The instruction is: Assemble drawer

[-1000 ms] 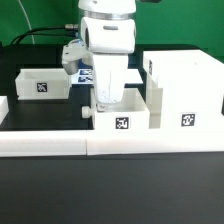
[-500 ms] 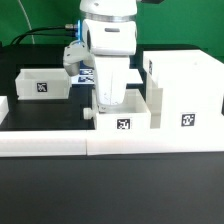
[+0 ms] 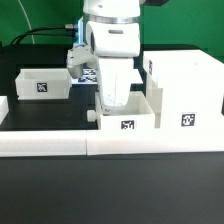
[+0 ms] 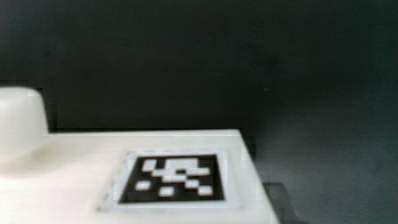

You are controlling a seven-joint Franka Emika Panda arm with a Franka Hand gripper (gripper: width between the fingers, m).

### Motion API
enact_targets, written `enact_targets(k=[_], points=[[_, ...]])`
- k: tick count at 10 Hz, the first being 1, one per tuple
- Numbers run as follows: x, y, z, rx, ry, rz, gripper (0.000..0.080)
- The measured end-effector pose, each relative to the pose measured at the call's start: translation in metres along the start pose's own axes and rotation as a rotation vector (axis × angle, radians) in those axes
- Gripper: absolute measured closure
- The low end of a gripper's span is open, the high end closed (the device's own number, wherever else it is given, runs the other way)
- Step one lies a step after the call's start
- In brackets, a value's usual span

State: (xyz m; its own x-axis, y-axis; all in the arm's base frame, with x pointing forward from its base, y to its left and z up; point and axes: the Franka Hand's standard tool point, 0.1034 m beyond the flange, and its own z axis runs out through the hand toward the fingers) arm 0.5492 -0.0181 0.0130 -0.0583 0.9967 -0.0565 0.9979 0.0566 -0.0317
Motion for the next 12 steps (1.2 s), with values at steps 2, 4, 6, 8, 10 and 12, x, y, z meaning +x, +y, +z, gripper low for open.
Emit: enact_targets(k=[2,4,6,8,10,12], points=[[0.0010,0.0015,0.0009,-0.031,0.002,0.010,0.0757],[-0.0001,0.0003,0.0015,-0.026,0.002,0.011,0.0757],[0.0009,-0.0001,0.0030,-0.025,0.002,0.010,0.0757],[0.0032,0.0006,0.0028,-0.028,0.004,0.019,0.0757],[0.0041,0.0008,0.0027,-0.028,0.004,0.020,0.0757],[0.0029,0.0007,0.0029,-0.028,0.005,0.033,0.0757]])
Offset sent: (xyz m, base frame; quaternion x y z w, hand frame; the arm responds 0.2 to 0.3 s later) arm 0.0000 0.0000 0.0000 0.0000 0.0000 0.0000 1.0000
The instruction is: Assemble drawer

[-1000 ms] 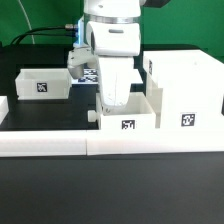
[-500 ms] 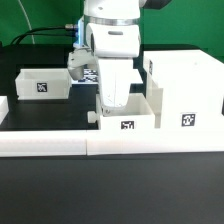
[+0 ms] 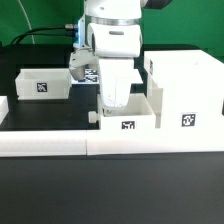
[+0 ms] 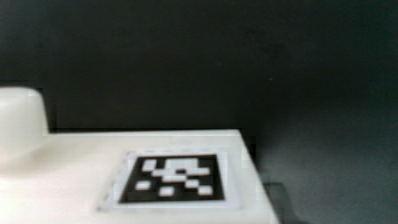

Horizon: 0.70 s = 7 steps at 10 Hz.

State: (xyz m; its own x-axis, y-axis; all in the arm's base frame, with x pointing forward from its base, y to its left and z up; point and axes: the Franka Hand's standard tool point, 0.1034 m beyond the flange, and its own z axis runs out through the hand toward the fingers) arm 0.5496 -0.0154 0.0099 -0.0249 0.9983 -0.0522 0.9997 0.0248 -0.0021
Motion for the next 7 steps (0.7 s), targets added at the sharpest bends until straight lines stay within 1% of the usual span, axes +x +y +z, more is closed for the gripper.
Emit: enact_targets(k=[3,6,7], points=[[0.000,0.000,0.000,0.000,0.000,0.004,0.0757],[0.008,0.003,-0.002,-0.006,0.003,0.016,0.0757],[0.010,0.003,-0.002,-0.004,0.002,0.010,0.0757]])
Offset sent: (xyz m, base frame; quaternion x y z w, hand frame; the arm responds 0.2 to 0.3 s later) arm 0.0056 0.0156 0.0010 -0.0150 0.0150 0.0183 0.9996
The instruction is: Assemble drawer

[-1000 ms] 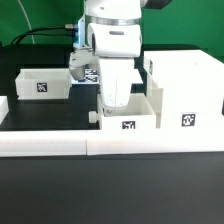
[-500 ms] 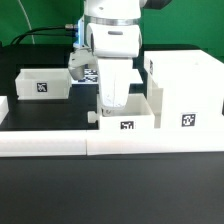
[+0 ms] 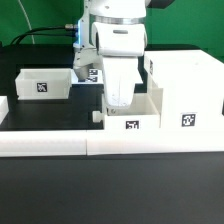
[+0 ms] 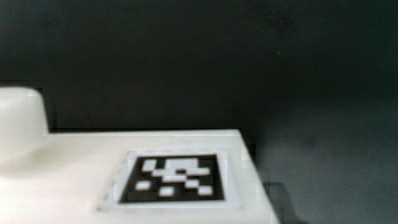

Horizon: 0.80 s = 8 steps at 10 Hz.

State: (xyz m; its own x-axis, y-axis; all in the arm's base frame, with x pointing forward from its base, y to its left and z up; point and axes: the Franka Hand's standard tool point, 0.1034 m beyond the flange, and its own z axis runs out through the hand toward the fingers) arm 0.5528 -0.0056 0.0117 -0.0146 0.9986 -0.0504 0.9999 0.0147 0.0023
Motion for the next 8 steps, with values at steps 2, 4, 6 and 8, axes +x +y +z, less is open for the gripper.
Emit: enact_targets(k=[2,4,6,8], points=[[0.0009,0.0000,-0.0003,0.005,-0.001,-0.001,0.0757],[0.0005,-0.0009,0.0004,0.006,0.000,0.000,0.0757],[0.0004,-0.0009,0.0004,0.005,-0.001,-0.002,0.0757],[0.0053,-0.0004,-0.0001,0.004,-0.004,-0.014,0.0757]])
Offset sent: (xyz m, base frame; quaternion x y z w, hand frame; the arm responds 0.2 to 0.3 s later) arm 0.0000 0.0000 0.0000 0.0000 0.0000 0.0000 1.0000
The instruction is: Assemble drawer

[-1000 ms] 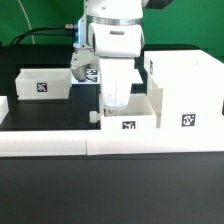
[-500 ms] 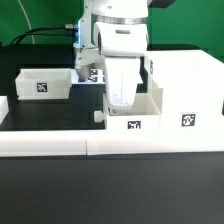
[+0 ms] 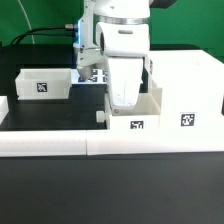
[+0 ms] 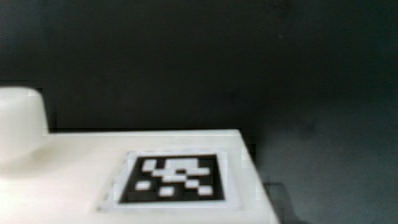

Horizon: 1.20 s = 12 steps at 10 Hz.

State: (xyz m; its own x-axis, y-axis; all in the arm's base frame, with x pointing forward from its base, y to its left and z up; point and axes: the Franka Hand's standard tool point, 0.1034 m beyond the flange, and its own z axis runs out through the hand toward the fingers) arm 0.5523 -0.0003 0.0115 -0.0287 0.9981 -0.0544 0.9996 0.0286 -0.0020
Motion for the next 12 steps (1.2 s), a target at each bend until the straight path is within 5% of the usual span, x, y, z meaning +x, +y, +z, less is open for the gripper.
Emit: enact_targets(k=[12], points=[[0.015,0.001,0.000,0.007,0.007,-0.040,0.0757]])
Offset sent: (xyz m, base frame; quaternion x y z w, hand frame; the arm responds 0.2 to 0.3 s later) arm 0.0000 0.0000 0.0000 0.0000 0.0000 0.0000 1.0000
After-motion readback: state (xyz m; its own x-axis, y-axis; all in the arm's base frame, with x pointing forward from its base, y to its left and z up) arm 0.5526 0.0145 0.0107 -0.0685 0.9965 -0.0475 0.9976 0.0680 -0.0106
